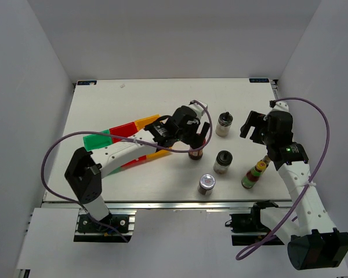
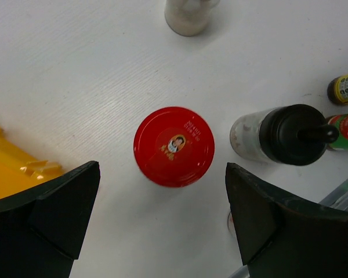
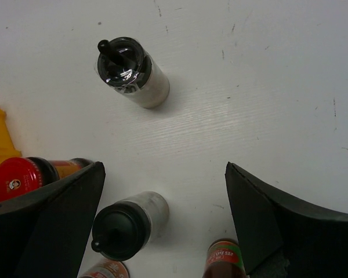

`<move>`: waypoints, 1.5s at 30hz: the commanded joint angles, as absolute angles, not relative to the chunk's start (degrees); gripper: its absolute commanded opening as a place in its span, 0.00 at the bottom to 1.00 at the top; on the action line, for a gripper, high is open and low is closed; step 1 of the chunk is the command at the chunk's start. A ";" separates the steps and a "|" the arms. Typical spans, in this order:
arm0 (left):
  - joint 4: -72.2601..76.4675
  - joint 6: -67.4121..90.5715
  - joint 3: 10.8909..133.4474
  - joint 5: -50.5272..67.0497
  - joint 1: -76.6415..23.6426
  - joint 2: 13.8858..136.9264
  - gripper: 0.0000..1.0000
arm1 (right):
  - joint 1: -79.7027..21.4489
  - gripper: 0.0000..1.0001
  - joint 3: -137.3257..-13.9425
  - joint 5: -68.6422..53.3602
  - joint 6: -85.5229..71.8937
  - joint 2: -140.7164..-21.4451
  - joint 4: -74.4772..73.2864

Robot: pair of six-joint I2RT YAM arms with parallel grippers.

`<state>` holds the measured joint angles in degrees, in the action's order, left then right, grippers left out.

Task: Organize the condiment bottles

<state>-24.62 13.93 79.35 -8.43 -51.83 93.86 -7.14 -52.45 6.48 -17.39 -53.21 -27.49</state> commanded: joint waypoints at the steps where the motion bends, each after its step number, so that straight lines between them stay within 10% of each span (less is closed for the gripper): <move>1: -26.98 12.82 84.45 -11.50 -52.73 96.41 0.98 | -6.94 0.89 -52.21 8.09 -17.58 -52.74 -27.16; 20: -30.75 14.33 91.76 -10.80 -54.75 108.46 0.98 | -7.03 0.89 -50.89 8.00 -17.58 -53.09 -26.37; 34: -31.37 14.85 92.72 -17.92 -55.37 104.60 0.25 | -7.03 0.89 -50.27 8.09 -17.75 -52.56 -25.84; 45: -37.88 19.86 90.80 -40.16 -54.93 87.81 0.16 | -6.94 0.89 -49.40 5.71 -17.84 -51.42 -24.61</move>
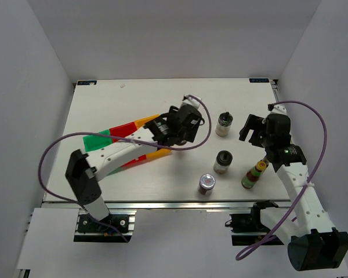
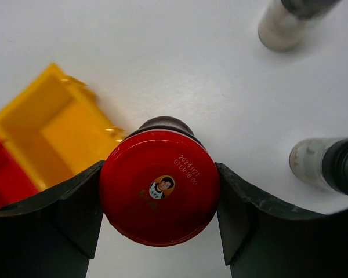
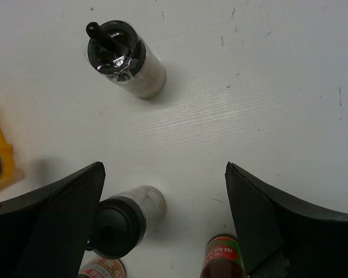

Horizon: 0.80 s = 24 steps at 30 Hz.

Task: Organize the condiment bottles

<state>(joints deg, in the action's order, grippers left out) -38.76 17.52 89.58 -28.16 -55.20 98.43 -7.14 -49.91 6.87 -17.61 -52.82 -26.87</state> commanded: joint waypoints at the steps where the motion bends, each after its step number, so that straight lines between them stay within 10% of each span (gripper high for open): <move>1: -39.71 20.47 90.70 -40.86 -54.41 86.67 0.16 | -6.94 0.89 -49.48 5.54 -17.84 -51.24 -24.61; 24: -56.96 43.07 76.57 -44.39 -10.11 72.69 0.13 | -6.94 0.89 -49.31 3.43 -17.93 -52.38 -23.91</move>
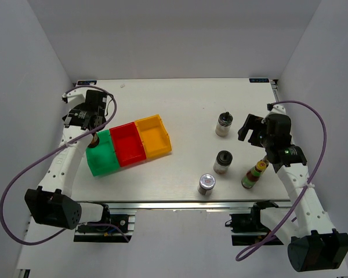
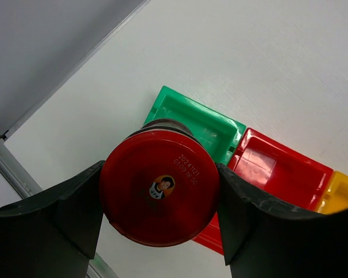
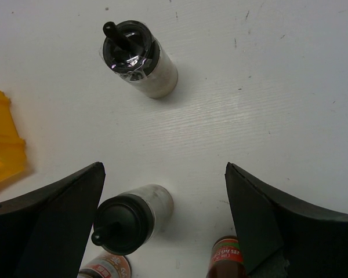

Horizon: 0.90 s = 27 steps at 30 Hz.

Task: Organize the condiment bottles

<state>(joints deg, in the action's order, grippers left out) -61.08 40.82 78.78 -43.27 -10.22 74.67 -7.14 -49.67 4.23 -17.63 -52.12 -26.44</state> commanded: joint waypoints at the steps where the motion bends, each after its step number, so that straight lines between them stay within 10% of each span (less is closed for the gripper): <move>1: -54.43 43.07 75.33 -43.78 -10.02 72.60 0.13 | -7.03 0.89 -49.31 3.43 -17.93 -52.38 -23.91; 27: -30.06 42.10 55.11 -43.42 -7.82 73.56 0.33 | -7.03 0.89 -48.78 2.64 -18.19 -51.95 -23.91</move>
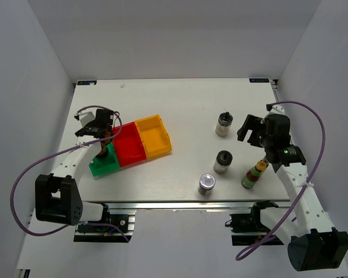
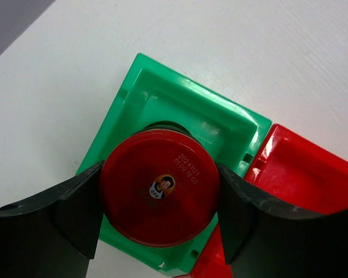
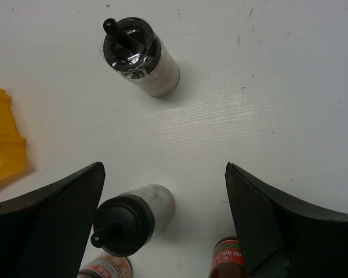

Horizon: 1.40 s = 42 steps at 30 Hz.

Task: Organize the condiment bottles

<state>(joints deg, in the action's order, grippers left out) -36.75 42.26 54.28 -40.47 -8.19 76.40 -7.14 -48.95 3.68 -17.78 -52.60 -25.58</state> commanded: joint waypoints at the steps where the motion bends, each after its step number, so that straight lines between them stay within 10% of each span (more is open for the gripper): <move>1: -29.88 41.84 55.11 -43.16 -7.82 73.56 0.34 | -6.94 0.89 -48.78 2.72 -18.19 -51.86 -23.91; 12: -27.60 41.40 54.84 -43.86 -7.82 75.67 0.48 | -7.03 0.89 -48.78 2.99 -18.28 -51.33 -24.17; 19: -30.58 41.31 57.57 -45.00 -7.82 75.33 0.98 | -7.03 0.89 -48.78 2.99 -18.28 -51.50 -24.34; 29: -37.78 37.89 66.43 -40.27 -7.82 71.37 0.98 | -7.03 0.89 -49.48 3.25 -18.19 -51.42 -25.14; 35: -30.19 29.98 65.40 -17.44 -9.48 65.75 0.98 | -7.03 0.89 -51.06 3.78 -17.75 -51.76 -25.58; 42: -27.60 26.29 66.70 -16.80 -37.83 72.75 0.98 | -7.03 0.89 -56.43 7.03 -18.54 -54.84 -29.44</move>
